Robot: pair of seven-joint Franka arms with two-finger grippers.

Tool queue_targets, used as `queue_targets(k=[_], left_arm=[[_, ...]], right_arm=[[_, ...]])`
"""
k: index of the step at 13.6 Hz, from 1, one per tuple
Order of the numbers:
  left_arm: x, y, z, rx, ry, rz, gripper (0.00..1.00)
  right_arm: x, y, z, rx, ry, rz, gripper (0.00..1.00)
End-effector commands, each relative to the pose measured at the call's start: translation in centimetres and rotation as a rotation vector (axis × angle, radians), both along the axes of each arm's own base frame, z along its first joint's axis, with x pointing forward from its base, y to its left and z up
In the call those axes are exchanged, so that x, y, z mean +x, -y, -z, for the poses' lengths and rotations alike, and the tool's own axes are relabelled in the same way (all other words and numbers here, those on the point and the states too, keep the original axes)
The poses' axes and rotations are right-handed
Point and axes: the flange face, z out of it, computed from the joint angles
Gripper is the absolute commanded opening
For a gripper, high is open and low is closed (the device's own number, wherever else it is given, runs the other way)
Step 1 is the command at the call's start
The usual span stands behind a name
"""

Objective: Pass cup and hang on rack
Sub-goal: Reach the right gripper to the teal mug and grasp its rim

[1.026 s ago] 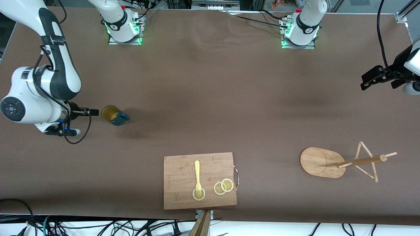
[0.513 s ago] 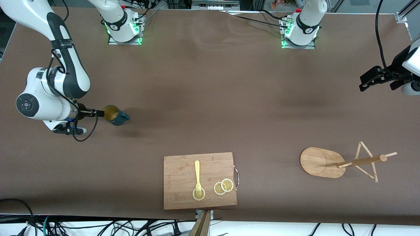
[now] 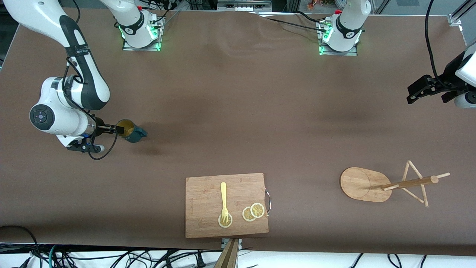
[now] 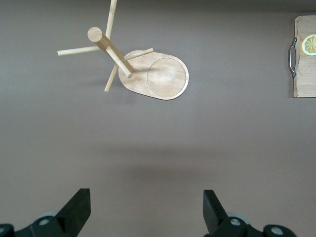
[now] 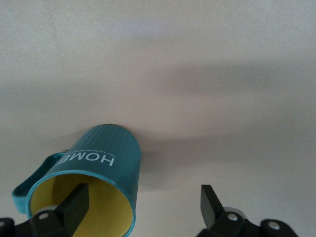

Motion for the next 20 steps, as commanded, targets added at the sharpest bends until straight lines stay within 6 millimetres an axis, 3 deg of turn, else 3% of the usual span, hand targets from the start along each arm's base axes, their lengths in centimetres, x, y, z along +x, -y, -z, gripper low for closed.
queue_targets(k=[1, 5, 7, 8, 9, 12, 17, 20], left_arm=[[0.4, 0.0, -0.5, 0.023, 0.010, 0.023, 1.00], [0.4, 0.0, -0.5, 0.023, 0.010, 0.024, 1.00], [0.4, 0.1, -0.5, 0.021, 0.010, 0.024, 1.00], [0.4, 0.1, -0.5, 0.023, 0.010, 0.026, 1.00], [0.4, 0.1, -0.5, 0.023, 0.010, 0.023, 1.00], [0.3, 0.0, -0.6, 0.023, 0.011, 0.021, 1.00], [0.4, 0.0, -0.5, 0.023, 0.010, 0.021, 1.00], [0.4, 0.1, -0.5, 0.023, 0.010, 0.023, 1.00]], right_arm=[[-1.3, -0.3, 0.7, 0.006, 0.028, 0.017, 1.00], [-1.4, -0.7, 1.2, 0.009, 0.033, 0.012, 0.97], [-1.4, -0.7, 1.1, 0.009, 0.032, 0.012, 0.48], [-1.4, -0.7, 1.1, 0.009, 0.027, 0.012, 0.30], [-1.4, -0.7, 1.1, 0.009, 0.025, 0.012, 0.18], [-1.3, -0.7, 1.0, 0.009, 0.027, 0.012, 0.00], [-0.8, -1.3, -0.1, 0.013, 0.047, 0.002, 0.00], [1.4, -1.6, -4.1, 0.014, 0.096, -0.028, 0.00]])
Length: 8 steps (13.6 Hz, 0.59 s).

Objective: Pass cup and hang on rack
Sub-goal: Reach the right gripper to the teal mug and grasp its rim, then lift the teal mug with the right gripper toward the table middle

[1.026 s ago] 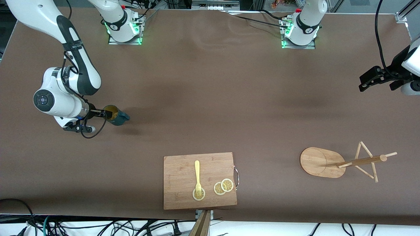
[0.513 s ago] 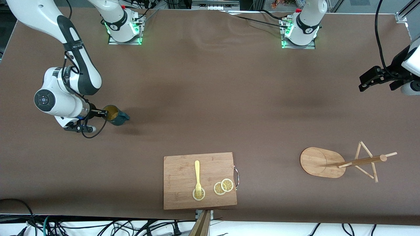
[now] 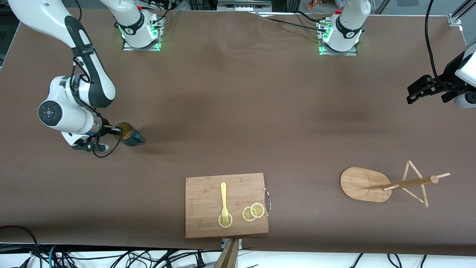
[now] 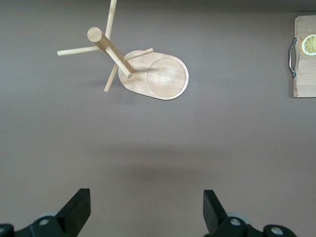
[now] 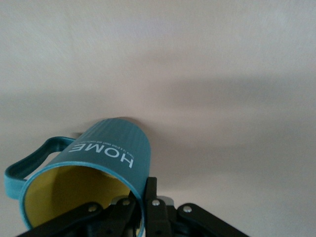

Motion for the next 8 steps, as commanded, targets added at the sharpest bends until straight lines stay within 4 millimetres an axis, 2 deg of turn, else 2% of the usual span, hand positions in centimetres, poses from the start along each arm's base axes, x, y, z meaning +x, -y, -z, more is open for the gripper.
queue_targets(k=[1, 3, 5, 7, 8], left_arm=[[0.4, 0.0, -0.5, 0.023, 0.009, 0.020, 1.00], [0.3, 0.0, -0.6, 0.023, 0.011, 0.020, 1.00], [0.3, 0.0, -0.6, 0.022, 0.011, 0.020, 1.00], [0.3, 0.0, -0.6, 0.022, 0.009, 0.020, 1.00], [0.2, 0.0, -0.6, 0.021, 0.006, 0.017, 1.00]], right_arm=[[1.9, -0.7, -5.2, 0.006, 0.015, -0.015, 0.00], [3.2, -2.6, -9.0, 0.016, -0.008, -0.030, 0.00], [4.2, -6.0, -13.2, 0.039, -0.014, -0.079, 0.00], [4.5, -9.2, -15.4, 0.059, -0.009, -0.012, 0.00], [4.4, -12.3, -16.3, 0.068, 0.003, 0.024, 0.00]])
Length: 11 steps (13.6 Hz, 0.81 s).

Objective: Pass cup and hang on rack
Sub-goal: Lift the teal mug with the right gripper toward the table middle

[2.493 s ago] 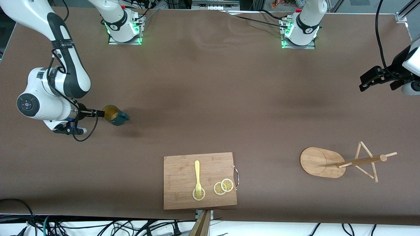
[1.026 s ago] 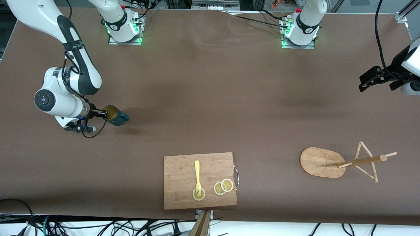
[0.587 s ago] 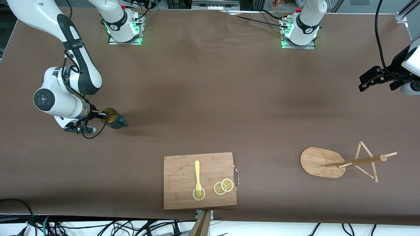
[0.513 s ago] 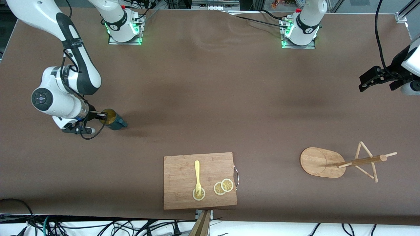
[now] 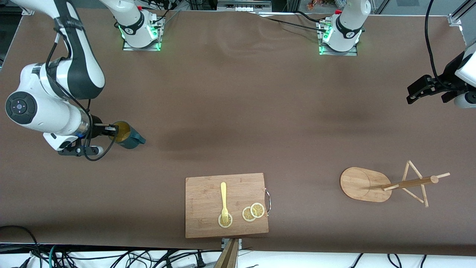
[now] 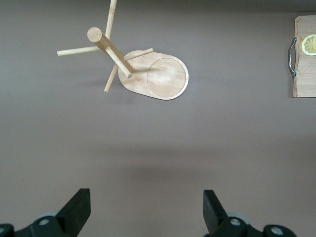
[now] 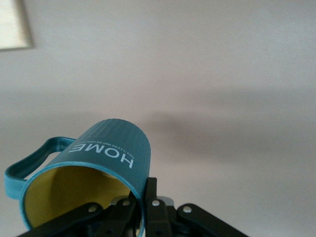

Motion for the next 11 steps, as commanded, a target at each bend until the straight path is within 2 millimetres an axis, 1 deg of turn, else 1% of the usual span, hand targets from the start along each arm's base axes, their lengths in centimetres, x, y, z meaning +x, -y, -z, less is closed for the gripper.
queue_targets(k=[1, 2, 4, 5, 7, 8, 9, 11], left_arm=[[0.2, -0.1, -0.6, 0.021, 0.006, 0.016, 1.00], [0.2, -0.1, -0.5, 0.018, 0.005, 0.014, 1.00], [0.2, 0.0, -0.6, 0.013, 0.005, 0.010, 1.00], [0.2, 0.0, -0.6, 0.013, 0.003, 0.009, 1.00], [0.2, 0.0, -0.6, 0.012, 0.003, 0.008, 1.00], [0.2, 0.0, -0.6, 0.012, 0.005, 0.008, 1.00], [0.2, 0.0, -0.6, 0.012, 0.005, 0.008, 1.00], [0.2, 0.0, -0.6, 0.012, 0.005, 0.008, 1.00]], right_arm=[[-0.2, -7.4, -2.1, 0.023, 0.011, 0.071, 0.00], [-0.8, -11.0, -2.0, 0.017, 0.012, 0.088, 0.00], [-1.0, -16.5, -2.3, 0.017, 0.024, 0.203, 0.00], [-1.3, -19.7, -2.5, 0.027, 0.035, 0.220, 0.00], [-2.7, -27.1, -2.3, 0.051, 0.059, 0.244, 0.00], [-3.5, -30.1, -2.0, 0.068, 0.070, 0.266, 0.00], [-4.3, -32.9, -1.6, 0.090, 0.085, 0.286, 0.00], [-5.7, -37.3, -1.1, 0.136, 0.114, 0.285, 0.00]])
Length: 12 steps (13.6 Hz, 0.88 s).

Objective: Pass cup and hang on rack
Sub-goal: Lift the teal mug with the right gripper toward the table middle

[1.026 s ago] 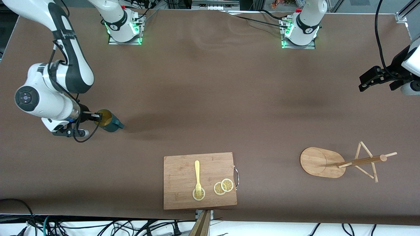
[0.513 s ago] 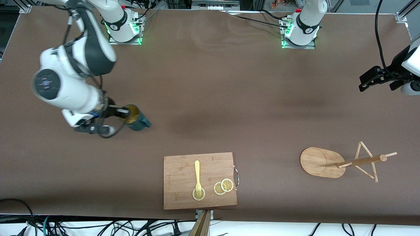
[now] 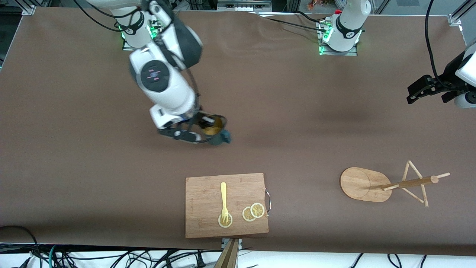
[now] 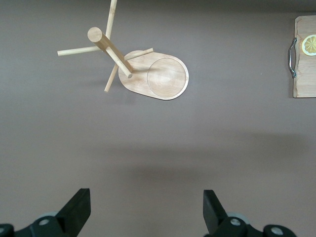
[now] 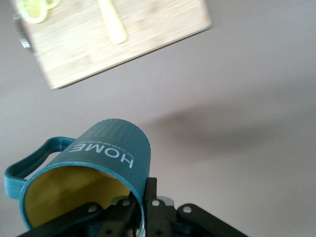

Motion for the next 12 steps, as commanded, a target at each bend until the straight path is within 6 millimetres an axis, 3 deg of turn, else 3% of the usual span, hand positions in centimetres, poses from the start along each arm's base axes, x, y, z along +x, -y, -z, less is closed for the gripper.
queue_targets(k=[1, 6, 9, 12], left_arm=[[0.2, -0.1, -0.5, 0.011, 0.003, 0.009, 1.00], [0.2, -0.1, -0.5, 0.011, 0.003, 0.009, 1.00], [0.2, -0.3, -0.5, 0.012, 0.003, 0.006, 1.00], [0.2, -0.4, -0.5, 0.012, 0.003, 0.003, 1.00]], right_arm=[[-1.1, -5.6, 0.6, 0.053, 0.034, -0.003, 0.00], [-6.5, -14.0, 5.8, 0.065, 0.023, -0.122, 0.00], [-9.6, -17.5, 9.1, 0.049, 0.010, -0.195, 0.00], [-11.5, -19.2, 11.8, 0.043, -0.002, -0.234, 0.00]])
